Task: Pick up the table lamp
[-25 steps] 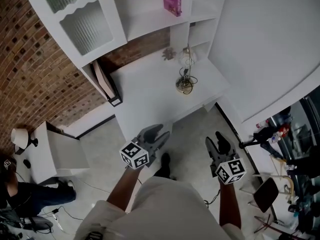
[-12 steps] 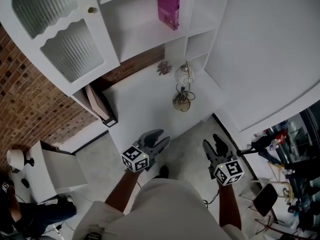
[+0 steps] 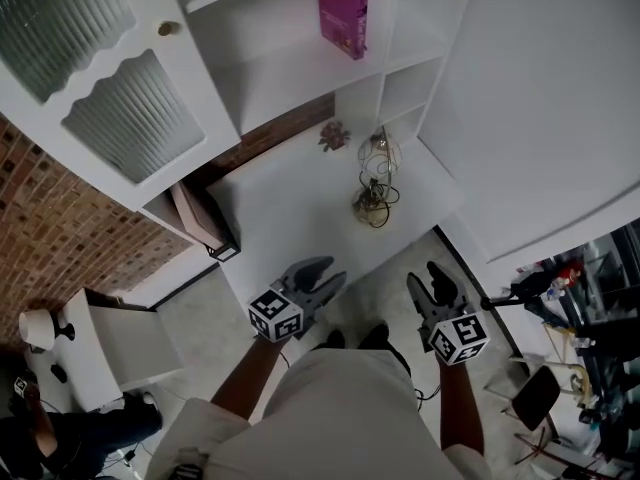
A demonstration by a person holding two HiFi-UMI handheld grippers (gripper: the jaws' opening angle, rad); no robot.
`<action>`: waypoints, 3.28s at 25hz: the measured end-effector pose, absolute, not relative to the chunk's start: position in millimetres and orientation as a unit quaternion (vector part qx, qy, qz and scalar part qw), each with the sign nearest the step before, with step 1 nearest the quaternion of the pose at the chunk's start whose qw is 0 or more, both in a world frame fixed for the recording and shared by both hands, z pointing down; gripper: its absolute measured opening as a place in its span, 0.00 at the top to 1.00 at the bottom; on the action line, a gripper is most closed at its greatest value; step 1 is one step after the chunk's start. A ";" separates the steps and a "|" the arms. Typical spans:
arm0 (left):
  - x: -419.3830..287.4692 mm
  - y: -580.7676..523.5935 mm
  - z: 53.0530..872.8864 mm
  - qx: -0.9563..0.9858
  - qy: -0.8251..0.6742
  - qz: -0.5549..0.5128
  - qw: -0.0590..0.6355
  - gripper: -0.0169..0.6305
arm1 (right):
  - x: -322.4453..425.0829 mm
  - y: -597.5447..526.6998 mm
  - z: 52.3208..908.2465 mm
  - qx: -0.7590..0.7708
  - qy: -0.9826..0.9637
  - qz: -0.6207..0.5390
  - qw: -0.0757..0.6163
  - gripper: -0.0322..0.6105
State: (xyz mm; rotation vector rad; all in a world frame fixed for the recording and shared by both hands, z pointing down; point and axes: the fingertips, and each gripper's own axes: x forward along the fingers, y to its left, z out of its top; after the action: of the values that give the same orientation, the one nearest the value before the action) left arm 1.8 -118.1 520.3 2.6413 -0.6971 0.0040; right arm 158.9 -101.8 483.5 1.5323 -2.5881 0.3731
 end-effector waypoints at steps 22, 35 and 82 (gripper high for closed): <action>45.8 -242.3 542.5 0.910 -0.349 -0.019 0.224 0.68 | 176.5 -273.9 513.0 0.375 -0.911 0.151 0.086 0.63; 69.8 -301.0 599.1 0.867 -0.411 -0.017 0.281 0.66 | 158.3 -349.6 561.4 0.229 -0.946 0.189 0.130 0.63; 69.1 -336.0 827.3 0.730 -0.408 -0.067 0.544 0.57 | 71.4 -414.1 562.4 0.113 -0.925 0.355 0.073 0.94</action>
State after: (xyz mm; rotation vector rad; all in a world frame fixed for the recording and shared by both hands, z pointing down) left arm 69.1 -336.0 827.3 1.7320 -0.9674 -0.1580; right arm 71.4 -414.1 562.4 0.3387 -2.7795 1.0667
